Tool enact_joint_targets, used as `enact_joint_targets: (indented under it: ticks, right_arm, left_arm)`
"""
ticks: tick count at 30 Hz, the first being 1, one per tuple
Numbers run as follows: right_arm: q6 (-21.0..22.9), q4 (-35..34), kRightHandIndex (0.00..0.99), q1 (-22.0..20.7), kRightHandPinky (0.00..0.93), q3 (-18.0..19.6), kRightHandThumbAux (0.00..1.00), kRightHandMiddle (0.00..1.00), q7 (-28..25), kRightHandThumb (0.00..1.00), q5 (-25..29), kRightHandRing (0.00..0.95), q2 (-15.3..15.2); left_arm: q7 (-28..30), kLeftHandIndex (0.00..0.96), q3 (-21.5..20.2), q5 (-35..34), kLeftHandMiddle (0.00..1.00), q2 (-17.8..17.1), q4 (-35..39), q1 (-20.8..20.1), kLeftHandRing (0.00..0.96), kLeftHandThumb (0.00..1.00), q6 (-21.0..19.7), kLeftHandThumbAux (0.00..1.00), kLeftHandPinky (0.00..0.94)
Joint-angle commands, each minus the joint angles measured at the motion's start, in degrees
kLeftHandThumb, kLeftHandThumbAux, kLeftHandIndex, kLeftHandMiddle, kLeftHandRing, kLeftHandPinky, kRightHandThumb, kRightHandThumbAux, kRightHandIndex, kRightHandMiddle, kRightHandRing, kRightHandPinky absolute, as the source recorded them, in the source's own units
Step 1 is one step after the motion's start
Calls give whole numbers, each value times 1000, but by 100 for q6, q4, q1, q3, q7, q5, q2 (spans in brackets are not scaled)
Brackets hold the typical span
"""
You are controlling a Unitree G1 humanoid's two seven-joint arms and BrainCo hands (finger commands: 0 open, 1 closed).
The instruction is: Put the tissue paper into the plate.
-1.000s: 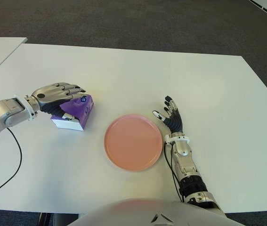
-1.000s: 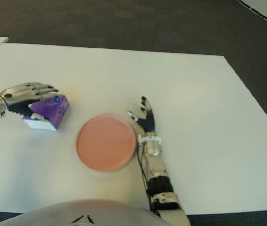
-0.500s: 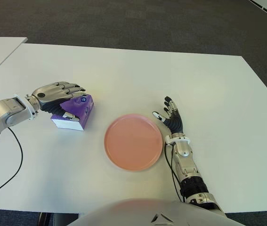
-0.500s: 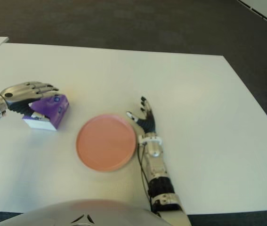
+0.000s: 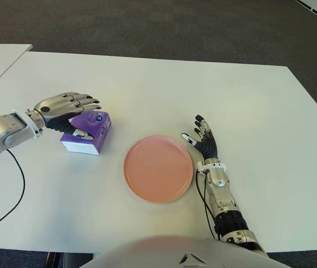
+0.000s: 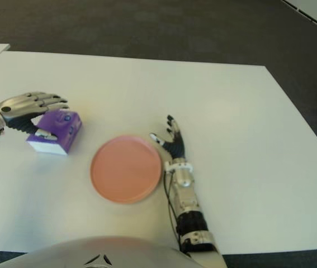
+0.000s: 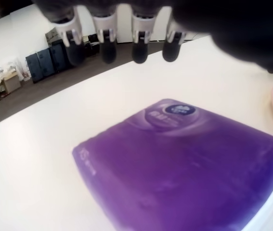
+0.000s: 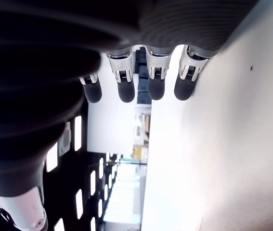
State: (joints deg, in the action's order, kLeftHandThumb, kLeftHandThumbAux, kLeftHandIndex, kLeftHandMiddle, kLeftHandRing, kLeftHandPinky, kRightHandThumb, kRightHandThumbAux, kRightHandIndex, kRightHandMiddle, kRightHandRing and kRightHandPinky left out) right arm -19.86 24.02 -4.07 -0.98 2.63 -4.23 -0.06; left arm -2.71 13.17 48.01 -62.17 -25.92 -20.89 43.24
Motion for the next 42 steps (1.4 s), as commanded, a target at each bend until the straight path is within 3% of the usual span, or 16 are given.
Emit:
enact_joint_targets:
  ticks: [1,19,42]
  right_arm:
    - [353,185,0,284,72,40,724,26,-24,145,54,33,-9]
    - [452,50,3,351,72,3,717,26,-58,137,19,34,-5]
    - [553,-20,8,369,66,-31,713,26,-6,125,-62,32,-15]
  left_arm:
    - [169,0,0,-96,0,-118,15,184,0,300,58,130,0]
    - [460,0,-225,-238,0,-389,285,634,0,301,-39,131,0]
    - [160,0,-256,-37,0,-394,332,953,0,262,27,144,0]
